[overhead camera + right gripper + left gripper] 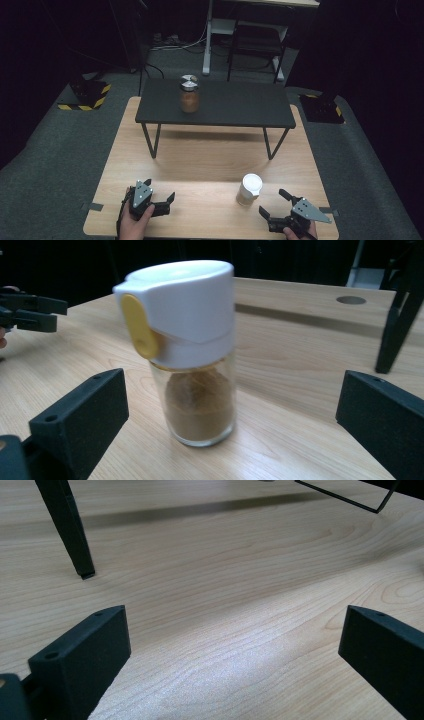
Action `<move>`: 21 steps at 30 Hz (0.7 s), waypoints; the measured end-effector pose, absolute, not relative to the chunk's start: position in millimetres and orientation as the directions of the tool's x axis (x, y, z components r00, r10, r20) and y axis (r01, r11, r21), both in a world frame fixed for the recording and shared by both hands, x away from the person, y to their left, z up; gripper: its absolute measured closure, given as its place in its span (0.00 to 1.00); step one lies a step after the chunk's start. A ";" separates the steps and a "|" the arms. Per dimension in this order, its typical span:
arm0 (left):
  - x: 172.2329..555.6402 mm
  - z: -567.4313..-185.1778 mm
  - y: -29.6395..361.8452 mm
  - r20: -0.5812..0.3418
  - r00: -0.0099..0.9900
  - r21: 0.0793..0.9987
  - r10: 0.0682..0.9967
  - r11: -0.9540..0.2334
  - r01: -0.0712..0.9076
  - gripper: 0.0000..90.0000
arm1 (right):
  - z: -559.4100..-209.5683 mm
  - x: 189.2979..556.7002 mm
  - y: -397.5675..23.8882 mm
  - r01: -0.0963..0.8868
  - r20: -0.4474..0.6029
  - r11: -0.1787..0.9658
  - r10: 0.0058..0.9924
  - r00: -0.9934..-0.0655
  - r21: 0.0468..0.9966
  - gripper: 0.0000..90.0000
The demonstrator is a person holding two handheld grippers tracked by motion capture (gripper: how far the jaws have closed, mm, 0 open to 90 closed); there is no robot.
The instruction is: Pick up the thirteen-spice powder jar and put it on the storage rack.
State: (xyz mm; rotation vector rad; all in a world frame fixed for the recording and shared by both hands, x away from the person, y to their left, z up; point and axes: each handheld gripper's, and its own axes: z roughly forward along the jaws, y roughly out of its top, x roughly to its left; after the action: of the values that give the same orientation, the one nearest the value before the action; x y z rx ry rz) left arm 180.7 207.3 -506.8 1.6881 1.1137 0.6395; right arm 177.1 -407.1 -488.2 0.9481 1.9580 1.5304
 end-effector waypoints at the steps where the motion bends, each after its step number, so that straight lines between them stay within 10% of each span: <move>1: 180.7 -506.8 207.3 -0.082 0.442 0.919 0.893 -0.103 0.379 0.01 | -487.8 177.8 -401.5 0.225 0.040 0.142 0.758 -0.651 0.964 0.00; 21: 180.5 -506.9 206.0 -0.075 0.451 0.920 0.890 -0.113 0.376 0.01 | -491.6 188.7 -367.4 0.242 0.030 0.170 0.759 -0.651 0.955 0.00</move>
State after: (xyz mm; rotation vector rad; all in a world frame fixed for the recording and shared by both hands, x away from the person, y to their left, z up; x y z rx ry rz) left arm 180.5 206.0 -506.9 1.6974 1.1020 0.6397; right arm 188.7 -367.4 -491.6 0.9430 1.9929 1.4935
